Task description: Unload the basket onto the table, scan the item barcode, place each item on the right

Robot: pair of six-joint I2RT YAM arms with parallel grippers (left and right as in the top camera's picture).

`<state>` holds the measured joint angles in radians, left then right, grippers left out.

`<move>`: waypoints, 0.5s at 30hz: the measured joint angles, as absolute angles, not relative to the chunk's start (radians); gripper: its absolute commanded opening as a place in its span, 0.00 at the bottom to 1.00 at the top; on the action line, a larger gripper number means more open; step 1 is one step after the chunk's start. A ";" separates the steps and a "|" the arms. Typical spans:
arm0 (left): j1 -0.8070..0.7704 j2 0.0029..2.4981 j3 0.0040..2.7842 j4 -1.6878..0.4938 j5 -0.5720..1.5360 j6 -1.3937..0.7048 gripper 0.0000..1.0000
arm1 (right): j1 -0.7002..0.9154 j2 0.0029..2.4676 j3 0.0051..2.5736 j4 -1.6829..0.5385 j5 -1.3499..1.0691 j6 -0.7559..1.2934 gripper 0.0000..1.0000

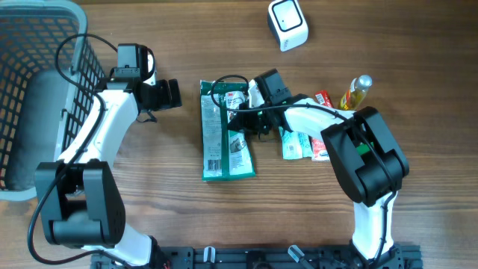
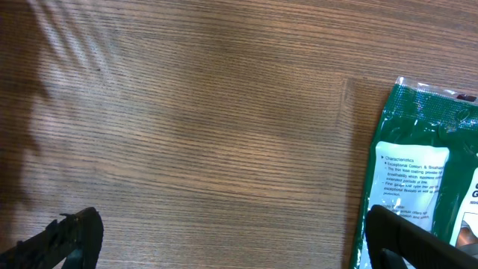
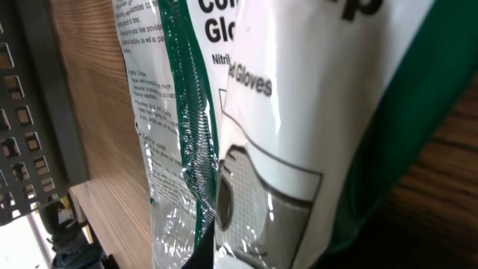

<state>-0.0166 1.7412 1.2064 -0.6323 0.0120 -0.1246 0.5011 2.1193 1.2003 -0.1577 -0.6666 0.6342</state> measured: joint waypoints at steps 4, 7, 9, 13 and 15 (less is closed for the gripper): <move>-0.017 1.741 1.206 -0.632 0.012 -0.125 1.00 | 0.500 2.118 1.201 -0.178 -0.674 0.629 0.04; -0.017 1.741 1.206 -0.632 0.012 -0.125 1.00 | 0.500 2.086 1.201 -0.274 -0.665 0.573 0.04; -0.017 1.741 1.206 -0.632 0.012 -0.125 1.00 | 0.500 2.018 1.194 -0.337 -0.638 0.525 0.04; -0.017 1.741 1.206 -0.632 0.012 -0.125 1.00 | 0.500 1.792 1.194 -0.413 -0.569 0.448 0.04; -0.017 1.741 1.206 -0.632 0.012 -0.125 1.00 | 0.500 1.676 1.208 -0.509 -0.515 0.420 0.04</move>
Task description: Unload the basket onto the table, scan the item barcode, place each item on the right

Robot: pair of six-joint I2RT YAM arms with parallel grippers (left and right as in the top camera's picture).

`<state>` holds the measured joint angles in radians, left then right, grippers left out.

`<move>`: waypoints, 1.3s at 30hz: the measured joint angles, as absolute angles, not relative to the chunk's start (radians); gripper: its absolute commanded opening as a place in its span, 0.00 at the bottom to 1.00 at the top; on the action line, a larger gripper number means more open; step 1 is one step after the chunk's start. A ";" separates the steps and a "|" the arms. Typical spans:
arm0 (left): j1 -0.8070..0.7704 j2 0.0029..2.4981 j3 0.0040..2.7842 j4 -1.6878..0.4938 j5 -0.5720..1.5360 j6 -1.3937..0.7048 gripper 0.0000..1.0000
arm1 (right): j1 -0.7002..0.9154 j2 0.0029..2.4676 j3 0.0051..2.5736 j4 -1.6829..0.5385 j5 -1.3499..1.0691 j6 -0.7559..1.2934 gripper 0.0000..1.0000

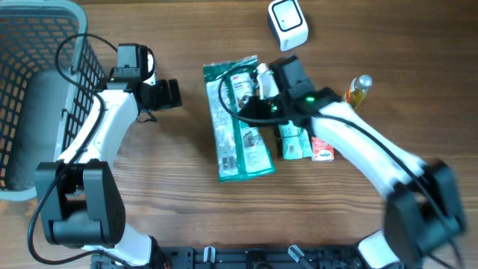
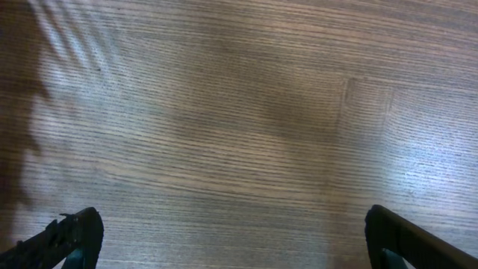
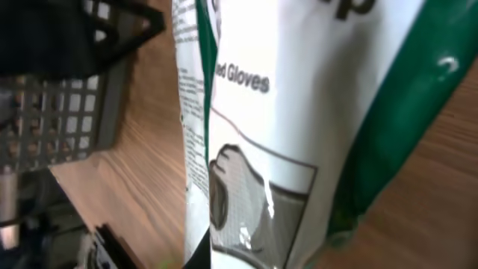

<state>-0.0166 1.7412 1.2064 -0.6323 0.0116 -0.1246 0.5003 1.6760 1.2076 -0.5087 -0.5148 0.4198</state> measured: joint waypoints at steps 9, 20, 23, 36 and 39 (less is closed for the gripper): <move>-0.017 1.741 1.206 -0.633 0.012 -0.125 1.00 | 0.459 1.597 1.858 -1.098 -0.205 0.230 0.04; -0.017 1.741 1.206 -0.633 0.012 -0.125 1.00 | 0.452 1.849 2.084 -1.052 0.117 0.009 0.04; -0.017 1.741 1.206 -0.633 0.012 -0.125 1.00 | 0.453 1.942 2.083 -0.977 0.174 -0.079 0.04; -0.017 1.741 1.206 -0.633 0.011 -0.125 1.00 | 0.455 2.205 2.082 -0.285 0.521 -0.661 0.04; -0.017 1.741 1.206 -0.633 0.012 -0.125 1.00 | 0.456 2.251 2.081 -0.109 0.533 -0.827 0.04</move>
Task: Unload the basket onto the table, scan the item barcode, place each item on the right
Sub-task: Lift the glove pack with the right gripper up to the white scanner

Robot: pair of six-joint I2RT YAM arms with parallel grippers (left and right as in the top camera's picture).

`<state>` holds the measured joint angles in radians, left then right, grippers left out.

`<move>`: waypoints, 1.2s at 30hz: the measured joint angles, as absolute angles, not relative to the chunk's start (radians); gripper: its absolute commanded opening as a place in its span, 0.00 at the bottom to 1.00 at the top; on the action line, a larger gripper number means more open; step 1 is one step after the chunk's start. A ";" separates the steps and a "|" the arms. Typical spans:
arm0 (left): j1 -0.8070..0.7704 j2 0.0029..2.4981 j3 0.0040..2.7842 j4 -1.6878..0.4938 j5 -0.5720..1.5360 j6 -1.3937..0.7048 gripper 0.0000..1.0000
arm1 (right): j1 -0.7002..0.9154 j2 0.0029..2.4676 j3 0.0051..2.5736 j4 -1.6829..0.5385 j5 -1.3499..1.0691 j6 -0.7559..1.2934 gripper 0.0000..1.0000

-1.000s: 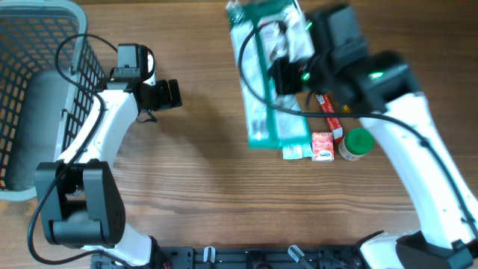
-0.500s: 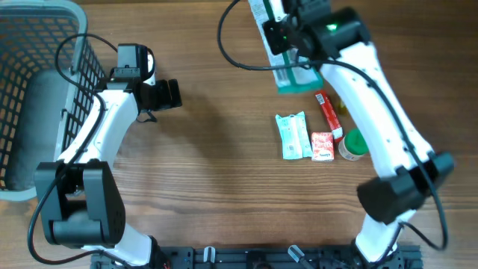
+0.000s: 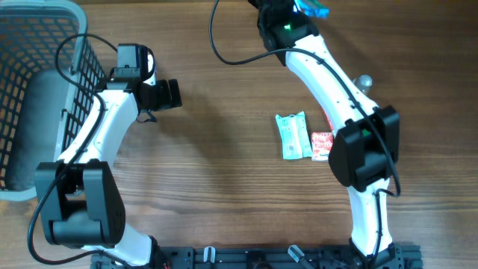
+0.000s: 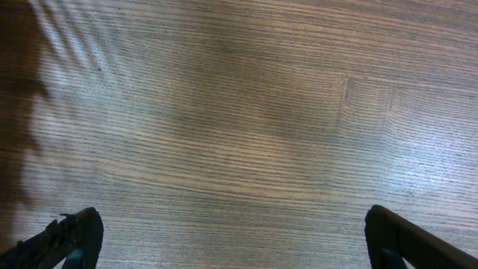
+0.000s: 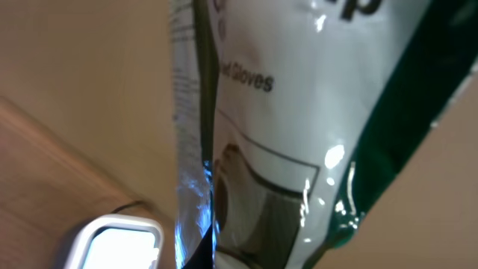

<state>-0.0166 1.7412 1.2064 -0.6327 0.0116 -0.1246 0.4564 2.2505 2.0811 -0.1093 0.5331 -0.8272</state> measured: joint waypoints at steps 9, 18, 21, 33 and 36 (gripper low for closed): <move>-0.017 1.741 1.206 -0.633 0.012 -0.125 1.00 | 0.457 2.425 2.082 0.115 0.531 -1.015 0.04; -0.017 1.741 1.206 -0.633 0.011 -0.125 1.00 | 0.504 2.498 2.082 0.016 0.487 -0.855 0.04; -0.017 1.741 1.206 -0.633 0.011 -0.125 1.00 | 0.527 2.498 2.082 -0.022 0.473 -0.836 0.04; -0.017 1.741 1.206 -0.633 0.012 -0.125 1.00 | 0.500 2.498 2.082 -0.117 0.411 -0.640 0.04; -0.017 1.741 1.206 -0.633 0.012 -0.125 1.00 | 0.500 2.498 2.082 -0.123 0.381 -0.619 0.04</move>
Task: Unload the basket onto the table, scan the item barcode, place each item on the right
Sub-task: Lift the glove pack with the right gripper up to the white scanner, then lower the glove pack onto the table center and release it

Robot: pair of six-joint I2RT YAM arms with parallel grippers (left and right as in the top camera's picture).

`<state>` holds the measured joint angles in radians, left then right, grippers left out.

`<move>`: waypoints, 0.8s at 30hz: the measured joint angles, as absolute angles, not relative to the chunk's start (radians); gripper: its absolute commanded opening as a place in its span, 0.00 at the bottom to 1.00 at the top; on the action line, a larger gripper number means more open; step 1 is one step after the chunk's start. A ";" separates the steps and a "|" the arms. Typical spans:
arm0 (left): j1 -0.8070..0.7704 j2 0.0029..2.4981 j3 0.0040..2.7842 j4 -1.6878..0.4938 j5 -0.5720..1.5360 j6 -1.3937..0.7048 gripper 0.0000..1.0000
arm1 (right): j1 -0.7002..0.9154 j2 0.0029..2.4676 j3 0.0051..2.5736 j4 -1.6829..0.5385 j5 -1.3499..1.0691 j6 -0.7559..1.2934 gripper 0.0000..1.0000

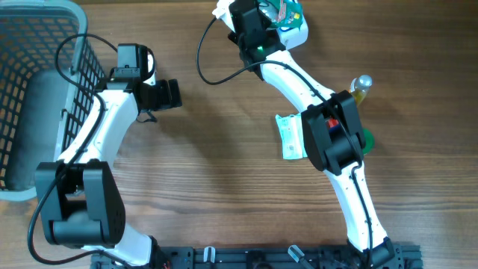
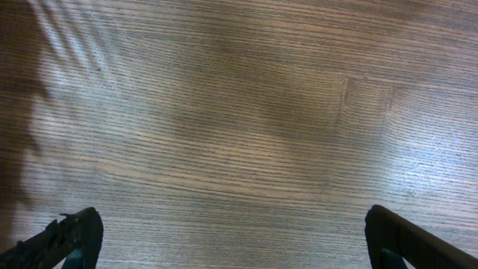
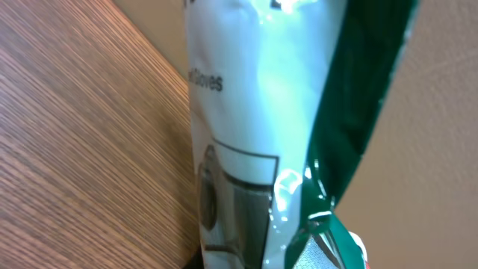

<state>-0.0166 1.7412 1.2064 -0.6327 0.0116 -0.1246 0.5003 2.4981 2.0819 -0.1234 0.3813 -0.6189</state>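
My right gripper (image 1: pixel 269 15) is at the far edge of the table, shut on the green and white gloves pack (image 1: pixel 287 10). The pack hangs over the white barcode scanner (image 1: pixel 296 33), which shows only partly beneath it. In the right wrist view the glossy pack (image 3: pixel 246 134) fills the frame and hides my fingers. No barcode shows on it in either view. My left gripper (image 1: pixel 170 93) stands open well to the left over bare wood, its fingertips (image 2: pixel 71 237) wide apart with nothing between them.
A grey mesh basket (image 1: pixel 37 45) occupies the far left. A small green and white packet (image 1: pixel 288 138) lies at mid right, partly under the right arm. A yellow bottle (image 1: pixel 358 90) lies beyond it. The wooden table (image 2: pixel 224 112) fills the left wrist view.
The right gripper with the pack has shifted left and turned at the far edge; the scanner's rim shows again from overhead. The right wrist view now shows wood instead of the scanner. The left arm is unchanged.
The gloves pack first lay flat at the table's middle with my right gripper on it. Then it was raised and nearer the scanner. Later it was held over the scanner at the far edge, where it still hangs, turned. The left gripper stayed open and still throughout.
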 measured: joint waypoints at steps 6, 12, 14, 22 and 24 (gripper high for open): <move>-0.017 1.741 1.206 -0.633 0.011 -0.125 1.00 | 0.500 2.498 2.082 -0.136 0.362 -0.595 0.04; -0.017 1.741 1.206 -0.633 0.011 -0.125 1.00 | 0.500 2.426 2.082 -0.245 0.346 -0.540 0.04; -0.017 1.741 1.206 -0.633 0.012 -0.125 1.00 | 0.500 2.343 2.082 -0.327 0.340 -0.485 0.04; -0.017 1.741 1.206 -0.633 0.011 -0.125 1.00 | 0.497 2.000 2.101 -1.013 0.107 -0.068 0.05; -0.017 1.741 1.206 -0.633 0.012 -0.125 1.00 | 0.498 1.999 2.096 -1.200 -0.006 0.010 0.05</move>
